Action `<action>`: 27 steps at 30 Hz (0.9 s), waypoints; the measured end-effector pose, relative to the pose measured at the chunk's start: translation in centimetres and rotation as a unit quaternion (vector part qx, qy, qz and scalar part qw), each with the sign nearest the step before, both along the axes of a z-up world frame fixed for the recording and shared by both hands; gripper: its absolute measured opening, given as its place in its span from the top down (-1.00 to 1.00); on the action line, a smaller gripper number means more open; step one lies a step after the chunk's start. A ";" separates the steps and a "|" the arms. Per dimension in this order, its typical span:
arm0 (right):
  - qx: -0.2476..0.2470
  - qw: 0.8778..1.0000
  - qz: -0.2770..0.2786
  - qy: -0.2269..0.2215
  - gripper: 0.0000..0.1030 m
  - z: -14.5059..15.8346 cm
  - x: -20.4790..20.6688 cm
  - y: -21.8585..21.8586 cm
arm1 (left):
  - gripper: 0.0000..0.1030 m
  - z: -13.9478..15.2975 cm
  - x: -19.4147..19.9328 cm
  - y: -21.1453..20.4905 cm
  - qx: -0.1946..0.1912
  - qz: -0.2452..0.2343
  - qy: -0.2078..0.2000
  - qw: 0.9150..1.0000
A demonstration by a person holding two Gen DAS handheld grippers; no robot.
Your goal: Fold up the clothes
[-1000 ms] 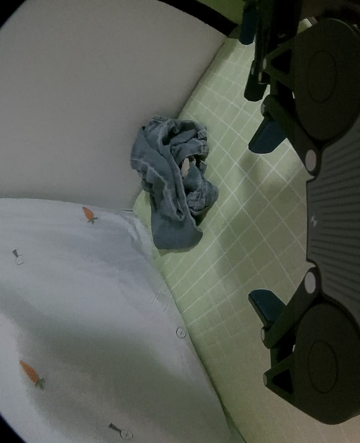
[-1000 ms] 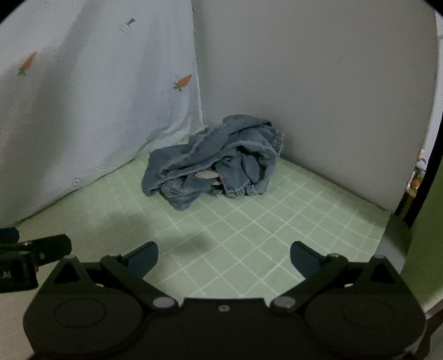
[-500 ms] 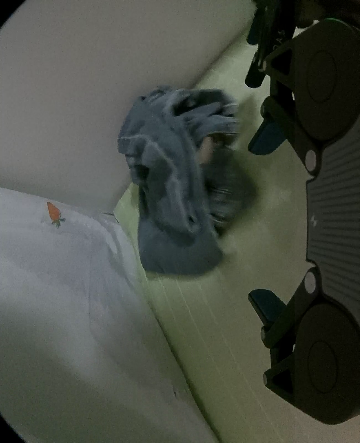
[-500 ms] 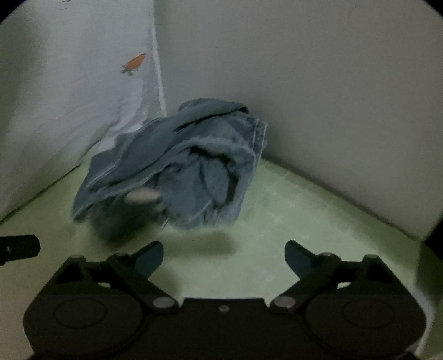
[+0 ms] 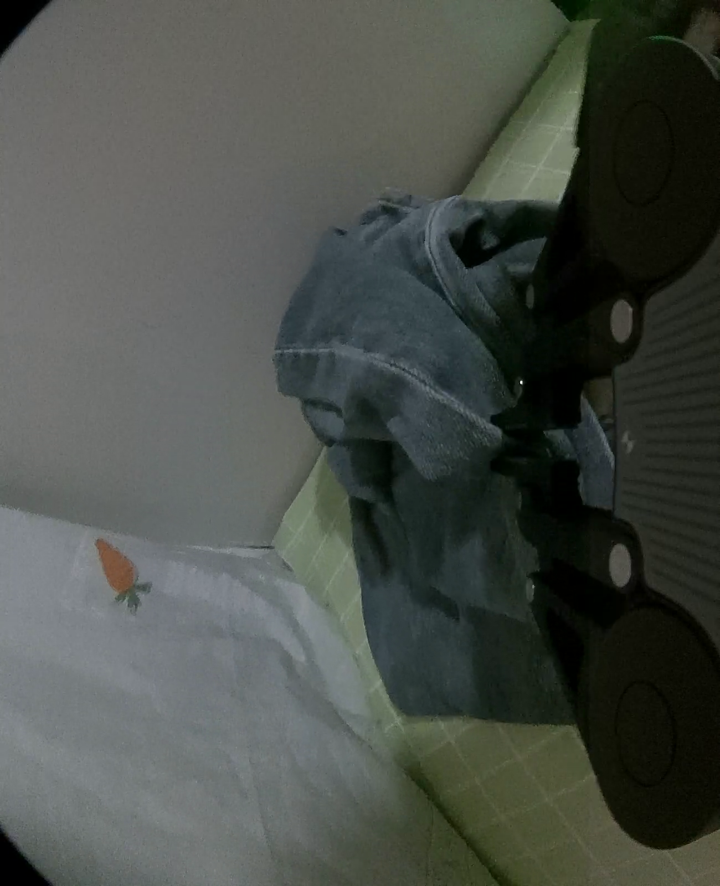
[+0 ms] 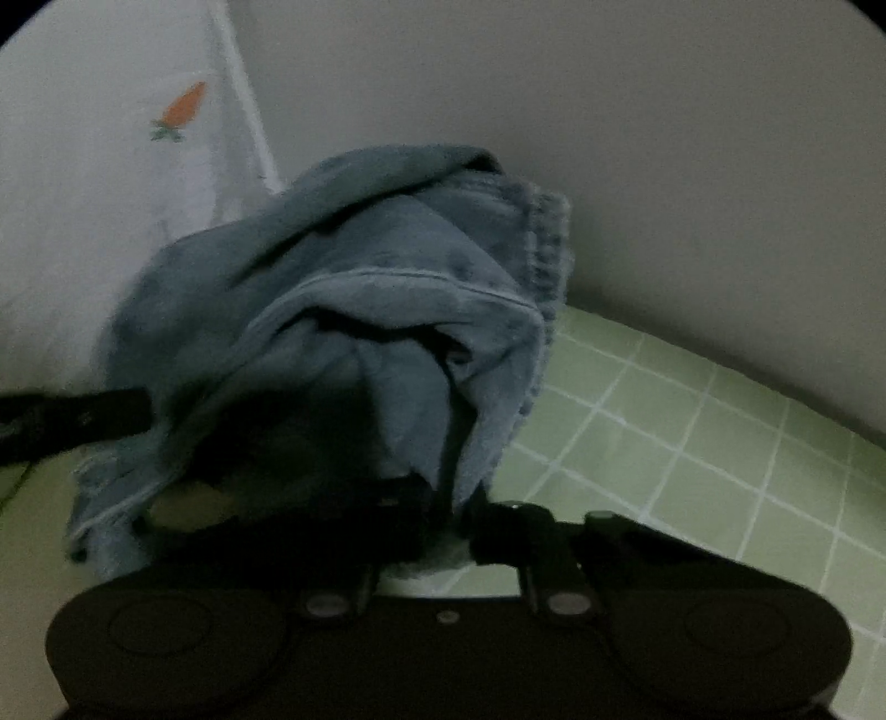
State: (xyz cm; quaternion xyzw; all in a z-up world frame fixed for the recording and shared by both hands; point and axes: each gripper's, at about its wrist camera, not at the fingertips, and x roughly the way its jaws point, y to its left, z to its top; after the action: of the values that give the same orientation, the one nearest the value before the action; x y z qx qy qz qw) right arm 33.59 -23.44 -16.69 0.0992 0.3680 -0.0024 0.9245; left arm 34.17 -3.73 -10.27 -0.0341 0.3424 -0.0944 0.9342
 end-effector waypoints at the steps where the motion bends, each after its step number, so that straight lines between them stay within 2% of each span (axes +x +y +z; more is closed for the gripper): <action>1: -0.005 1.000 0.006 -0.005 0.82 0.3 -0.8 0.3 | 0.86 0.3 -0.4 0.3 0.006 0.008 -0.003 1.000; 5: -0.022 0.999 0.023 -0.031 0.85 1.9 -4.4 1.1 | 0.88 1.2 -3.1 3.0 0.027 0.050 -0.010 0.998; 9: -0.007 0.998 0.040 -0.039 0.85 3.5 -8.6 1.8 | 0.87 2.2 -7.1 7.3 0.034 0.118 -0.008 0.992; 13: -0.014 0.997 0.073 -0.037 0.85 3.8 -13.5 3.5 | 0.87 3.1 -14.2 11.3 0.059 0.172 -0.007 0.983; 16: -0.009 0.995 0.097 -0.032 0.85 4.1 -17.1 4.8 | 0.87 3.7 -21.1 14.5 0.068 0.211 0.001 0.975; 18: -0.012 0.993 0.115 -0.036 0.85 4.5 -19.1 5.7 | 0.87 4.0 -26.0 16.3 0.078 0.239 0.007 0.968; 22: -0.008 0.985 0.162 -0.051 0.85 5.9 -23.2 8.8 | 0.87 4.7 -36.7 19.9 0.078 0.307 0.025 0.948; 27: -0.009 0.969 0.239 -0.060 0.85 6.9 -28.3 14.3 | 0.86 5.8 -49.5 24.0 0.056 0.393 0.048 0.916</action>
State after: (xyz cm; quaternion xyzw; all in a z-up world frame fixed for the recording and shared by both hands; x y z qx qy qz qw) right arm 5.28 -9.13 -9.80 0.0003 0.3248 0.2219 0.9194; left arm -15.31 20.22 -4.50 -0.1184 0.3509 0.3016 0.8786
